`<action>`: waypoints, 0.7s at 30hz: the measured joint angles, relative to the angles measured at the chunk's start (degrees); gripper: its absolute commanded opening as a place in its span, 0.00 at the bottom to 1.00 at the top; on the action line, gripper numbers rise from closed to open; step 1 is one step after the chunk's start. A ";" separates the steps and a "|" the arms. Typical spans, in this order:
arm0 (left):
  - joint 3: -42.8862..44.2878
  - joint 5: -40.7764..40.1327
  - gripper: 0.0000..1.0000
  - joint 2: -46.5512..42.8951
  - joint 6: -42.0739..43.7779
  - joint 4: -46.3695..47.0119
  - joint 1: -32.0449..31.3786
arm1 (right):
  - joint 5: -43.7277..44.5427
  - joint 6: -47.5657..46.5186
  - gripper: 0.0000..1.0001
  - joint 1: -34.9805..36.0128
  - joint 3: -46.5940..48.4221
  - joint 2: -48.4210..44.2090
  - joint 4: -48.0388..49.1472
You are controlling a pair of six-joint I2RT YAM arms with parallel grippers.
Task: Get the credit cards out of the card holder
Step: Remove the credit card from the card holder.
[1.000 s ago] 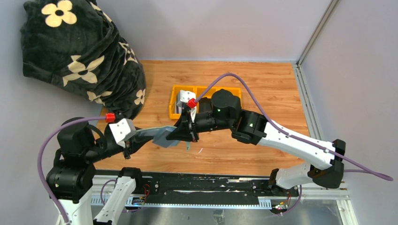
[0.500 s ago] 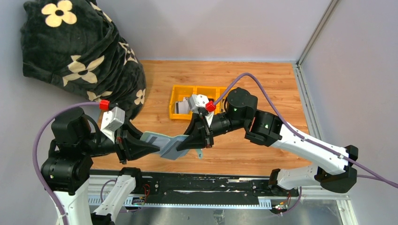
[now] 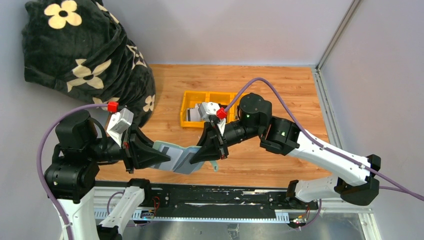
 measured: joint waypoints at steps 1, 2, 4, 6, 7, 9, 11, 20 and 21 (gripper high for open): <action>0.02 -0.26 0.04 0.02 -0.24 0.02 0.00 | 0.00 0.00 0.06 -0.09 0.11 0.00 -0.11; 0.04 -0.55 0.02 0.02 -0.59 0.02 0.00 | 0.00 0.00 0.15 -0.15 0.15 0.02 -0.17; 0.07 -1.31 0.01 0.15 -1.68 0.00 0.00 | -0.15 0.00 0.36 -0.59 0.20 0.17 -0.22; 0.07 -2.01 0.00 0.48 -2.43 0.09 0.00 | -0.55 0.42 0.49 -1.68 0.20 0.39 -0.04; -0.09 -2.75 0.00 1.03 -3.17 0.04 0.00 | -0.85 0.81 0.53 -2.86 0.17 0.68 0.37; -0.48 -4.33 0.00 2.03 -3.89 0.09 0.00 | -0.85 2.64 0.62 -5.53 -0.17 0.81 1.77; -1.14 -7.67 0.00 3.26 -5.03 0.35 0.00 | 1.05 4.55 0.68 -9.55 -0.92 0.61 3.67; -9.40 -26.62 0.00 -1.20 -15.52 12.26 0.00 | 13.97 18.27 0.64 -15.17 -8.15 -8.13 15.28; -10.40 -27.85 0.00 -2.32 -16.96 13.77 0.00 | 13.99 21.09 0.62 -15.13 -9.62 -9.33 18.97</action>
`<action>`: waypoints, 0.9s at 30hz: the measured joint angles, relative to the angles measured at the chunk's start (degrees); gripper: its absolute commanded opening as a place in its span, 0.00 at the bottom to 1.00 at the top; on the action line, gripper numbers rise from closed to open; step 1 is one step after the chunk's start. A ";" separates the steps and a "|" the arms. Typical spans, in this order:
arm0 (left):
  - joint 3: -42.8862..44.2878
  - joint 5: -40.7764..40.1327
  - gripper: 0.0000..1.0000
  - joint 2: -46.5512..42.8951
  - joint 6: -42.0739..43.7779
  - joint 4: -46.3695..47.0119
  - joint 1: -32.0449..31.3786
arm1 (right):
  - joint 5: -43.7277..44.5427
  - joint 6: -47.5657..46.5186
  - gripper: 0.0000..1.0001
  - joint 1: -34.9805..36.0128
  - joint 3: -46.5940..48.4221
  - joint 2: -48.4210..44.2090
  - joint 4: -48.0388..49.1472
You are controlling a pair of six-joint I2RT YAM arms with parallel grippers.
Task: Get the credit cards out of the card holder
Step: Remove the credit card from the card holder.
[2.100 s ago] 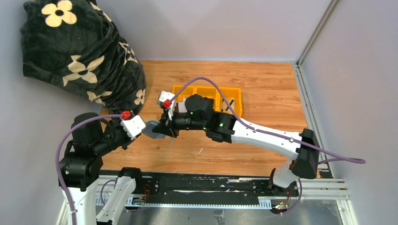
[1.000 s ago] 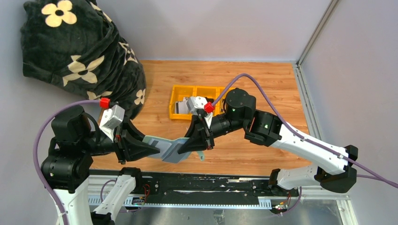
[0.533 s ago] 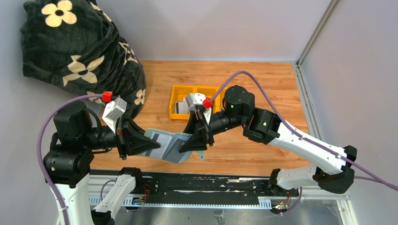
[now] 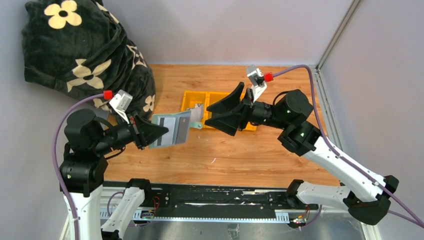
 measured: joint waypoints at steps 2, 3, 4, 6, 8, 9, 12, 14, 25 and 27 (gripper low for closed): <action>-1.53 -1.14 0.00 -1.64 -3.10 3.50 0.00 | -0.61 5.16 0.60 0.61 -2.08 -0.33 6.29; -1.92 -1.07 0.00 -1.92 -4.22 4.85 0.00 | -0.96 7.10 0.60 1.22 -2.56 0.20 8.90; -2.45 -0.81 0.00 -2.05 -5.49 6.62 0.00 | -1.62 8.87 0.59 1.99 -2.84 1.22 11.21; -3.78 0.35 0.00 -2.19 -8.11 10.23 0.00 | -2.47 11.63 0.55 3.52 -3.04 3.89 14.71; -5.40 1.77 0.00 -2.25 -10.82 13.46 0.00 | -3.43 14.08 0.50 4.70 -3.63 7.28 16.72; -5.90 2.34 0.00 -2.29 -11.74 14.38 0.00 | -3.67 15.21 0.47 5.01 -4.11 8.68 17.55; -6.93 4.11 0.00 -2.67 -14.53 17.33 0.00 | -4.61 18.21 0.45 5.35 -5.31 11.50 18.97; -6.97 4.96 0.00 -3.02 -15.50 18.62 0.00 | -5.05 19.65 0.45 5.44 -5.79 12.13 19.85; -7.41 7.04 0.00 -3.61 -17.73 21.57 0.00 | -5.60 21.66 0.44 5.57 -6.67 12.33 23.76; -7.74 7.30 0.00 -3.76 -18.12 22.08 0.00 | -5.86 22.12 0.43 5.57 -6.60 12.83 24.57</action>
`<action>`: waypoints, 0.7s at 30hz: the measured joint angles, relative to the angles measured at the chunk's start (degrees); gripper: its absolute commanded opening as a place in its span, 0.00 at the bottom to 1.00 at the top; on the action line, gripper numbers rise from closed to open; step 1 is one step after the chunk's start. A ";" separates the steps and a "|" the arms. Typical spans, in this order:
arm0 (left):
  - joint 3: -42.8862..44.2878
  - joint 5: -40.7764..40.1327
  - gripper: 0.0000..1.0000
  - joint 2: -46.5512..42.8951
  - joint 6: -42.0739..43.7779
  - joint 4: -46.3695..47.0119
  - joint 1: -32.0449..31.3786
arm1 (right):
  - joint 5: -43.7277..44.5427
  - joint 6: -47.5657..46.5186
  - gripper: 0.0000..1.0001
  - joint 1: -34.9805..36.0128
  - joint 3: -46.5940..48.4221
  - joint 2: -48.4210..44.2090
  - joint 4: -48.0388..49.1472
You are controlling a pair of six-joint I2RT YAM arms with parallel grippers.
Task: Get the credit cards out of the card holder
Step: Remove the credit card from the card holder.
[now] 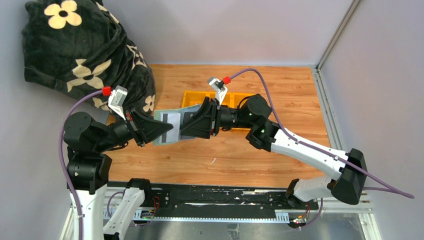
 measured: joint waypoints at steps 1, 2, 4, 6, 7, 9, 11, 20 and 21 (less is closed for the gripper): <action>-0.20 0.11 0.00 -0.02 -0.20 0.28 0.00 | -0.26 0.42 0.42 0.07 0.13 0.52 0.68; -0.33 0.11 0.00 -0.13 -0.35 0.44 0.00 | -0.66 1.07 0.41 0.11 0.24 1.09 1.49; -0.59 0.11 0.00 -0.13 -0.72 0.98 0.02 | -1.36 2.38 0.38 0.22 0.61 2.49 3.65; -0.68 -0.04 0.00 -0.33 -0.90 1.33 0.24 | -1.92 4.07 0.36 0.20 0.63 3.69 6.01; -0.68 -0.13 0.00 -0.50 -0.90 1.46 0.35 | -2.14 4.79 0.35 0.17 0.63 4.13 6.99; -0.68 -0.63 0.00 -0.90 -0.83 1.70 0.39 | -2.56 6.45 0.29 0.15 0.61 4.94 9.44; -0.68 -1.25 0.00 -1.38 -0.76 2.34 0.39 | -2.71 8.02 0.23 0.13 0.55 5.60 11.69; -4.72 -3.50 0.09 -4.00 -5.92 9.94 0.52 | -2.12 16.13 0.20 -0.46 -1.01 10.67 25.92; -5.09 -3.61 0.09 -4.13 -6.58 10.73 0.61 | -2.03 16.76 0.24 -0.48 -1.11 11.10 27.26</action>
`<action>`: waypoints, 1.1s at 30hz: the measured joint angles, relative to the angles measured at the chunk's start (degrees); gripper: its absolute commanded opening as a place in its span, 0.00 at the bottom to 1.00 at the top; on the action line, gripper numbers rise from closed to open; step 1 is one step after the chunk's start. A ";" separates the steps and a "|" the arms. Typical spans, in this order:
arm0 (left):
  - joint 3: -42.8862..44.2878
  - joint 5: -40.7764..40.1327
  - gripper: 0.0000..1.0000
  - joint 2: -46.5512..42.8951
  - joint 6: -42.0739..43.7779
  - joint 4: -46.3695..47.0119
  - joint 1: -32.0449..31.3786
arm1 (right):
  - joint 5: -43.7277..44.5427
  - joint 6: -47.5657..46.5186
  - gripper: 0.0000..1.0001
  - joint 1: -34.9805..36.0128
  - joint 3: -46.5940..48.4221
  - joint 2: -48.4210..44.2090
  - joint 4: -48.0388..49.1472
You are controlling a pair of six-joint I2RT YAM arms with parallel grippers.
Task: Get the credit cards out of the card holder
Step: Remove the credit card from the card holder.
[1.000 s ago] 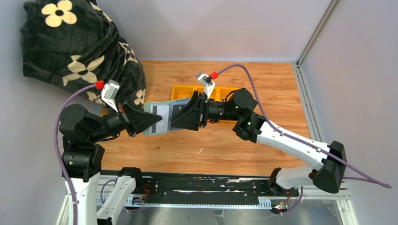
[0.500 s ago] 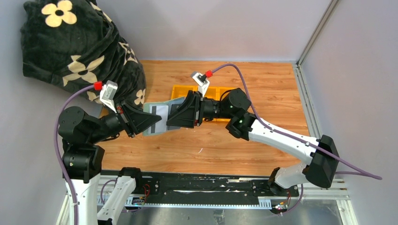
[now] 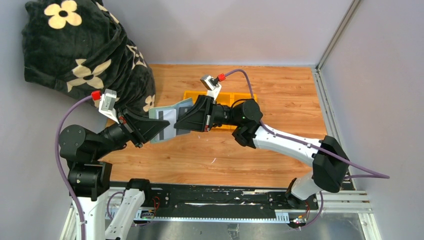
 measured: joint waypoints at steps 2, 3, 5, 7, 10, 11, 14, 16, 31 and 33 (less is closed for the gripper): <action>-0.42 -0.07 0.09 -0.22 -0.90 1.31 0.07 | 0.15 1.66 0.28 0.00 -0.11 0.83 2.93; -0.52 -0.11 0.10 -0.33 -1.16 1.84 0.11 | 0.17 2.38 0.29 0.00 -0.11 1.27 4.50; -0.79 -0.20 0.11 -0.50 -1.51 3.13 0.11 | 0.24 3.80 0.33 0.00 -0.11 2.12 7.78; -0.92 -0.44 0.13 -0.55 -1.57 3.82 0.11 | 0.35 4.85 0.34 0.00 -0.11 2.86 10.43; -1.09 -1.14 0.16 -0.61 -1.53 4.20 0.11 | 0.37 5.22 0.28 0.02 -0.11 3.19 11.85; -1.18 -1.33 0.16 -0.61 -1.57 4.28 0.11 | 0.37 5.11 0.23 0.11 -0.11 3.19 11.78; -2.01 -0.74 0.18 -0.57 -1.88 3.80 -0.02 | 0.48 4.17 0.06 1.22 -0.11 3.19 10.62; -2.05 -0.50 0.19 -0.57 -2.01 3.54 -0.13 | 0.66 3.69 0.00 1.36 -0.11 3.26 9.81; -2.78 3.82 0.09 0.02 -7.50 4.07 -0.20 | 2.67 4.90 0.06 1.66 -4.28 2.51 14.40; -2.89 4.15 0.07 0.15 -8.22 4.44 -0.20 | 2.64 5.55 0.13 1.66 -4.55 2.51 15.45</action>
